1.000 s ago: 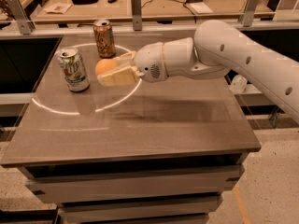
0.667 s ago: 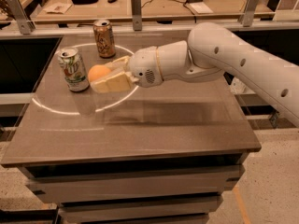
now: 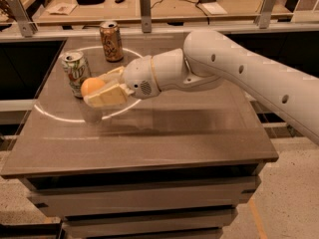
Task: Move orange near 7up can
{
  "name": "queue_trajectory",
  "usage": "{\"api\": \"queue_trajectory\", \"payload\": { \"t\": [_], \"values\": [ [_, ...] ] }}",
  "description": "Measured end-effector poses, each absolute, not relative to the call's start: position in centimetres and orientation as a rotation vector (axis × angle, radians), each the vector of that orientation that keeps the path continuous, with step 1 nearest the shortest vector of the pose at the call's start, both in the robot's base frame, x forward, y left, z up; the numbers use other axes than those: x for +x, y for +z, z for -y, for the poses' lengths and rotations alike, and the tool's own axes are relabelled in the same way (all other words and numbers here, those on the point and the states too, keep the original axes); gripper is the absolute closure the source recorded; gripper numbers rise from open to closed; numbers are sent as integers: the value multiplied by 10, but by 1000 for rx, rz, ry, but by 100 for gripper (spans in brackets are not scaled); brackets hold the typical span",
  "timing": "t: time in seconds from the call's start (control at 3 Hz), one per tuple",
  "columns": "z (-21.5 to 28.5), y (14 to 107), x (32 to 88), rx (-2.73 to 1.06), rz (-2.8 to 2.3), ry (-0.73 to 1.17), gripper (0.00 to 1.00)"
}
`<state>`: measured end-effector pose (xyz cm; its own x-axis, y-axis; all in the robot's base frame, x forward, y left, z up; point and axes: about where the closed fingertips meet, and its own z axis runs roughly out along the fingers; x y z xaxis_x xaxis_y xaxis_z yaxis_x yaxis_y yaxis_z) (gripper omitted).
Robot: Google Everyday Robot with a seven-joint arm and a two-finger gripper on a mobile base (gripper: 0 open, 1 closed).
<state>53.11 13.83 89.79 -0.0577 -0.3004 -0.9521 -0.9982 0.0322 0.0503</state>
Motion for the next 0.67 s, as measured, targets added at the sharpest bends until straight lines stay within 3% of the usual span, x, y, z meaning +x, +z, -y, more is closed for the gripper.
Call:
{"api": "queue_trajectory", "payload": {
  "t": [0.67],
  "values": [
    [-166, 875, 538, -1424, -1519, 1075, 100]
  ]
}}
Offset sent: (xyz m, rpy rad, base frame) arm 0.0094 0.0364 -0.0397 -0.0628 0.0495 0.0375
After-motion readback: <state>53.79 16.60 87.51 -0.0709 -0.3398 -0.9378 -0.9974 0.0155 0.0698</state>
